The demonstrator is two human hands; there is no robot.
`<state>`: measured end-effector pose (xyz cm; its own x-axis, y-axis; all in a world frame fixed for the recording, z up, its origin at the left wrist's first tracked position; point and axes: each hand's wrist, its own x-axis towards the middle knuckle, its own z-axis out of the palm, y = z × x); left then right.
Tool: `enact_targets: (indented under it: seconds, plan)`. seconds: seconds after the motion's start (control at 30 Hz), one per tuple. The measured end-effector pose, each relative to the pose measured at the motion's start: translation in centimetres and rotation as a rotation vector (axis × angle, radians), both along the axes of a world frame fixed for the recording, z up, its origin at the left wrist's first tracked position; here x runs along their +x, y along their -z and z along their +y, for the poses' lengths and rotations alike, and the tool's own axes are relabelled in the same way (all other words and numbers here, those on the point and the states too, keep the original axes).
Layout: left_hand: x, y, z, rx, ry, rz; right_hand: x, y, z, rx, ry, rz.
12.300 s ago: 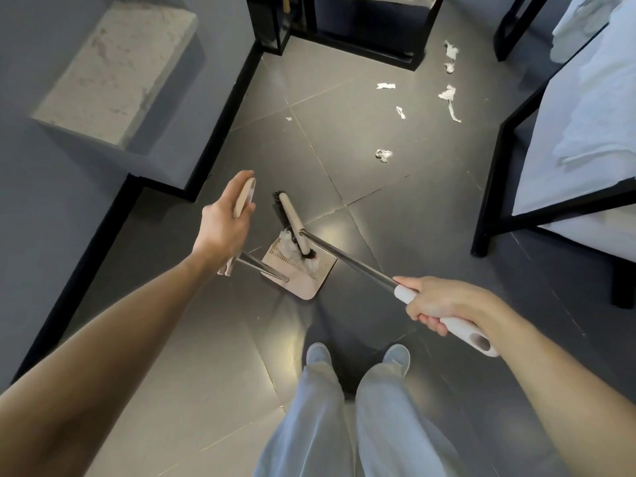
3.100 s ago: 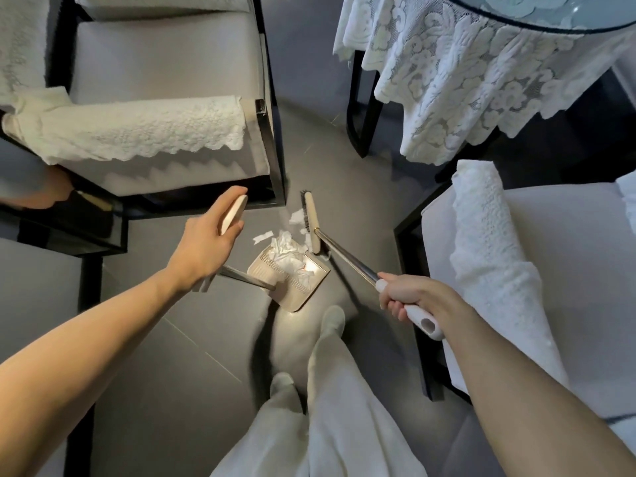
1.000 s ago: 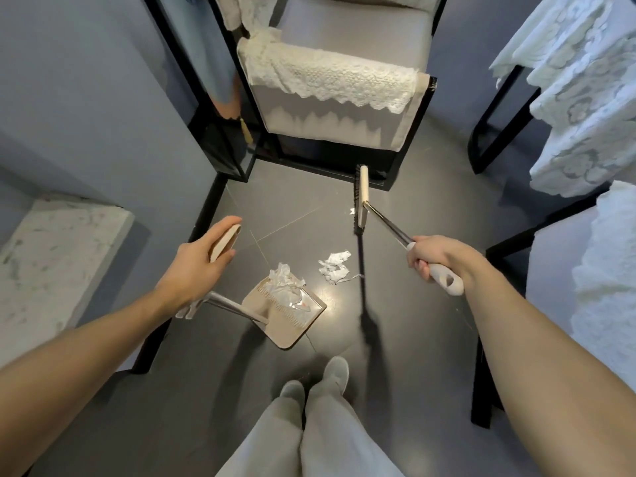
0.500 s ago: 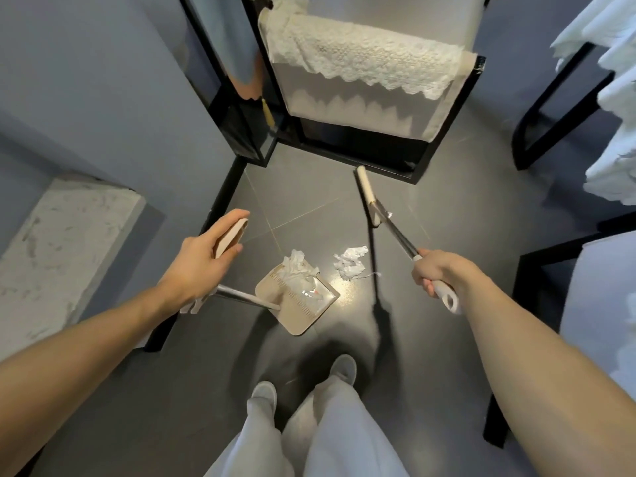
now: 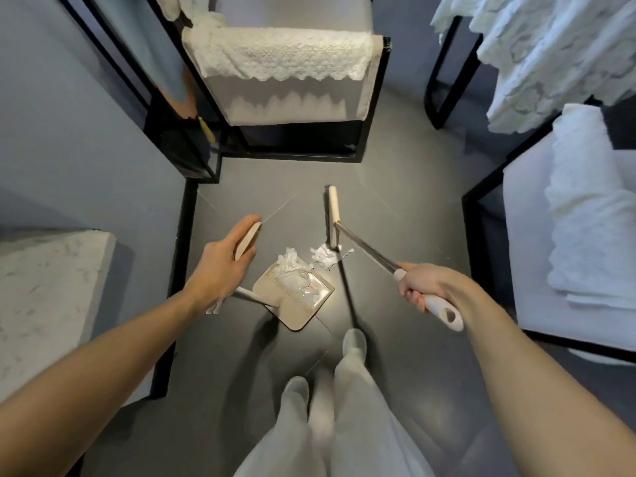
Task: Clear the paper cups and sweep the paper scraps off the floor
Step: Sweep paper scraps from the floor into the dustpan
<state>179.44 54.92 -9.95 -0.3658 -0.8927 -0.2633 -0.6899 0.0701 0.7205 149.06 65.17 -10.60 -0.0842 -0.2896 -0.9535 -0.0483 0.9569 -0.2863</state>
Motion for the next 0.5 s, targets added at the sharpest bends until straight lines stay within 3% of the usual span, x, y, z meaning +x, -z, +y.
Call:
enact_targets:
  seconds: [0.23,0.33,0.43,0.5]
  plan:
    - [2.3,0.5,1.5,0.008,0.005,0.041,1.8,-3.9,3.0,-0.109,0.007,0.170]
    - [2.2,0.4,1.4,0.010,-0.018,0.058,1.4,-3.8,3.0,-0.115,-0.126,0.278]
    - [1.1,0.4,0.8,-0.005,-0.004,0.057,0.8,-1.4,2.9,-0.095,-0.406,0.422]
    - [0.1,0.4,0.4,-0.021,-0.001,0.039,0.9,0.4,2.9,-0.075,-0.489,0.423]
